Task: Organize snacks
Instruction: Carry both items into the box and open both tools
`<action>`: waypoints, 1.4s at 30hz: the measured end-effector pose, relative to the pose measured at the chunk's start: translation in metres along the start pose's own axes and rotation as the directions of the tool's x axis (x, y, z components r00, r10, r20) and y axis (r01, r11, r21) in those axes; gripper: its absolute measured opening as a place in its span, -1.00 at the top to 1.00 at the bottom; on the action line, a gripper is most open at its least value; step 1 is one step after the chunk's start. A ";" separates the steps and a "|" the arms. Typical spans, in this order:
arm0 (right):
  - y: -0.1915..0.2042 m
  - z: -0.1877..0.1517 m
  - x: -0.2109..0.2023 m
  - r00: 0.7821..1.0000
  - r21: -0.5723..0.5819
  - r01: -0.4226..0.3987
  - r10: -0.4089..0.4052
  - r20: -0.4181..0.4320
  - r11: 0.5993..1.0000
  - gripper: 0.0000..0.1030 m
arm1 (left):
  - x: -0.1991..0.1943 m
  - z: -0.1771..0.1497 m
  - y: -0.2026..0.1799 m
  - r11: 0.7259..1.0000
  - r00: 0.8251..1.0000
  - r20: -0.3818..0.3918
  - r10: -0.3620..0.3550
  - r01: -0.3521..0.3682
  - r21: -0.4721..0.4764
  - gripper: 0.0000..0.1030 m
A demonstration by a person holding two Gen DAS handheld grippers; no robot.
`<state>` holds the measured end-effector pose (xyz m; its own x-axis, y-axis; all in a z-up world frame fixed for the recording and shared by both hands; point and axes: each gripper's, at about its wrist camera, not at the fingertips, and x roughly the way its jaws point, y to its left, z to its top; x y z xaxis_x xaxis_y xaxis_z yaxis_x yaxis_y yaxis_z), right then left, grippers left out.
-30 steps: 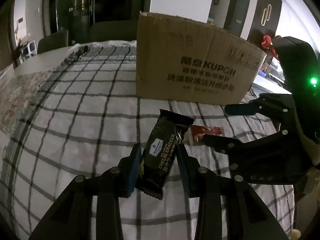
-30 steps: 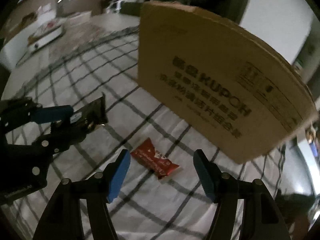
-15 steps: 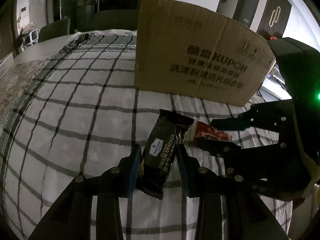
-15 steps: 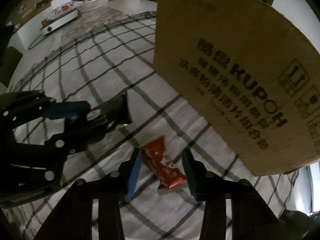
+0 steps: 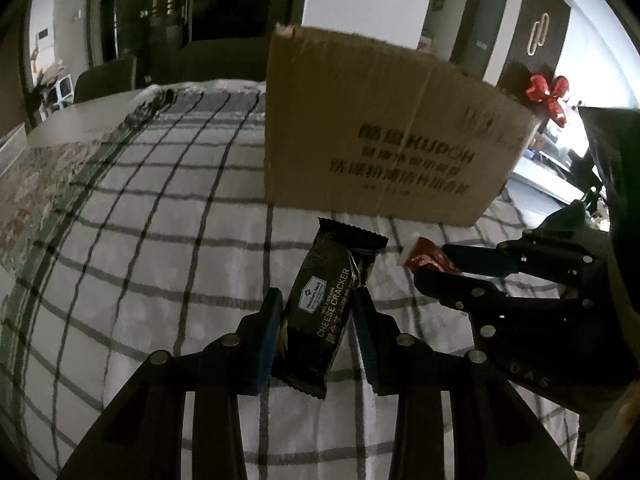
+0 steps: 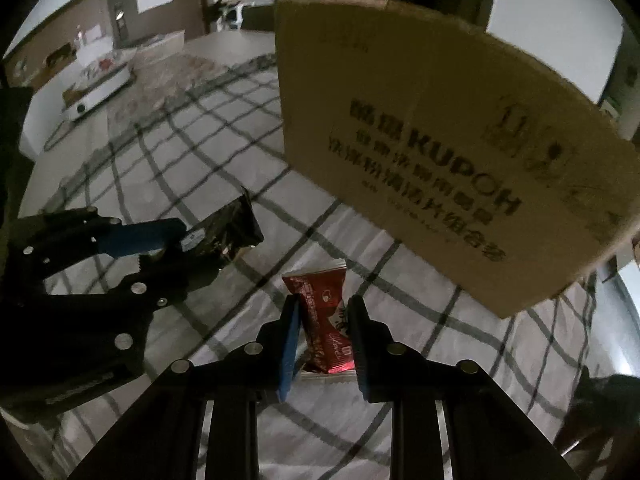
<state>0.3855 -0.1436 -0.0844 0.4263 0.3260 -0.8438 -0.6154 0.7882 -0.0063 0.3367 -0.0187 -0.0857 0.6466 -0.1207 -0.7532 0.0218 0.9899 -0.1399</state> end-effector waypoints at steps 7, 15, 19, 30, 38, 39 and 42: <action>-0.007 0.001 -0.041 0.993 0.119 0.011 -0.025 0.117 0.993 0.51 | -0.031 0.020 -0.008 0.997 0.996 0.066 -0.052 0.048 0.064 0.31; -0.021 0.013 -0.093 0.963 0.236 0.069 -0.127 0.239 0.969 0.51 | -0.063 0.055 -0.016 0.991 0.983 0.169 -0.068 0.047 0.128 0.31; -0.031 0.023 -0.115 0.939 0.282 0.097 -0.182 0.292 0.955 0.50 | -0.075 0.078 -0.022 0.986 0.972 0.224 -0.078 0.042 0.164 0.31; -0.055 0.058 -0.139 0.883 0.358 0.139 -0.279 0.377 0.923 0.50 | -0.065 0.144 -0.032 0.973 0.956 0.264 -0.126 0.068 0.219 0.31; -0.081 0.081 -0.126 0.875 0.391 0.144 -0.302 0.380 0.909 0.50 | -0.030 0.183 -0.040 0.968 0.965 0.225 -0.131 0.076 0.238 0.31; -0.083 0.082 -0.124 0.875 0.395 0.144 -0.303 0.376 0.907 0.50 | -0.024 0.188 -0.040 0.968 0.967 0.217 -0.133 0.080 0.238 0.31; -0.090 0.088 -0.116 0.880 0.402 0.153 -0.310 0.361 0.903 0.50 | -0.011 0.196 -0.041 0.971 0.971 0.197 -0.133 0.088 0.223 0.30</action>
<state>0.4495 -0.2063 0.0608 0.8048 0.2311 -0.5466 -0.2237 0.9713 0.0814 0.4784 -0.0437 0.0541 0.7752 -0.2346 -0.5865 0.2483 0.9669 -0.0586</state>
